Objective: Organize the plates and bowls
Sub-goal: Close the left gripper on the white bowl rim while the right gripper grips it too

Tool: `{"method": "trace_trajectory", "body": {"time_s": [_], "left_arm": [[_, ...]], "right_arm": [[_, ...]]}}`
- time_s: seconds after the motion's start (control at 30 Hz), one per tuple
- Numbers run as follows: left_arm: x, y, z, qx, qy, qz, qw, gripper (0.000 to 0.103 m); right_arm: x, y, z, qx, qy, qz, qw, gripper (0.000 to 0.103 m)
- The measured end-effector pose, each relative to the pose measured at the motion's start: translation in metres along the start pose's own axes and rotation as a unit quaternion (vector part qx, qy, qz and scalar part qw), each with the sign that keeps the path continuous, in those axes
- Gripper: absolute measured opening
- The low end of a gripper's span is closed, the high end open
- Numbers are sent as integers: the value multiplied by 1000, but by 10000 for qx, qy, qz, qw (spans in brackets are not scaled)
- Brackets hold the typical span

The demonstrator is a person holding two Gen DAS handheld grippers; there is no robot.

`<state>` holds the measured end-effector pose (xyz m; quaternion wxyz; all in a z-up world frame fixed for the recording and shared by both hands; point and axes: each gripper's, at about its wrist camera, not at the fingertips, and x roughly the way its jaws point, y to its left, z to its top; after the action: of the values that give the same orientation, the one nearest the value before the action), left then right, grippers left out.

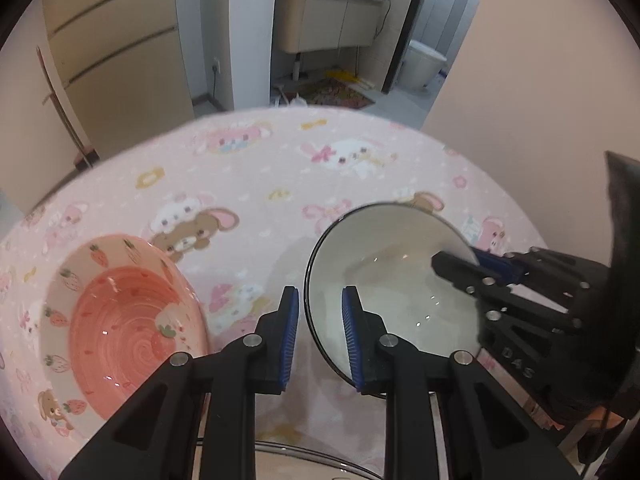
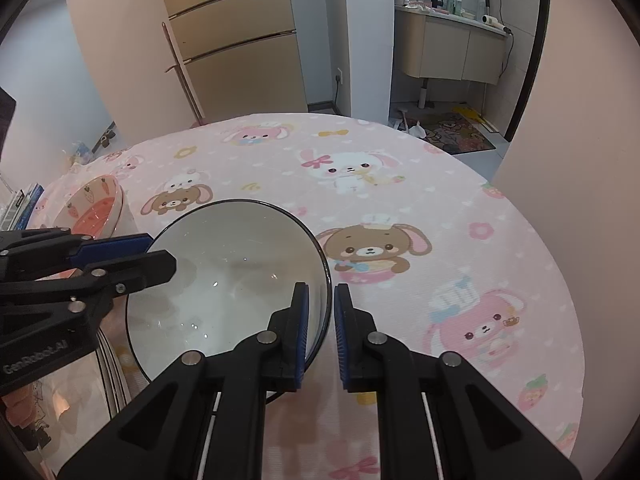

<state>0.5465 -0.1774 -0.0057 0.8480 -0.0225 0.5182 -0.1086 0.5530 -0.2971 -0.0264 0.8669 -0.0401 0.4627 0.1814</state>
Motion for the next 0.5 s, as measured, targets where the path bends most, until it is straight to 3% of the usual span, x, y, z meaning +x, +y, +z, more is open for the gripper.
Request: {"method": "trace_trajectory", "body": {"time_s": [0.33, 0.5], "left_arm": [[14, -23, -2, 758, 10, 993, 9922, 24], [28, -36, -3, 1191, 160, 1079, 9869, 26]], "right_arm": [[8, 9, -3, -183, 63, -123, 9997, 14], [8, 5, -2, 0, 51, -17, 10000, 13]]}}
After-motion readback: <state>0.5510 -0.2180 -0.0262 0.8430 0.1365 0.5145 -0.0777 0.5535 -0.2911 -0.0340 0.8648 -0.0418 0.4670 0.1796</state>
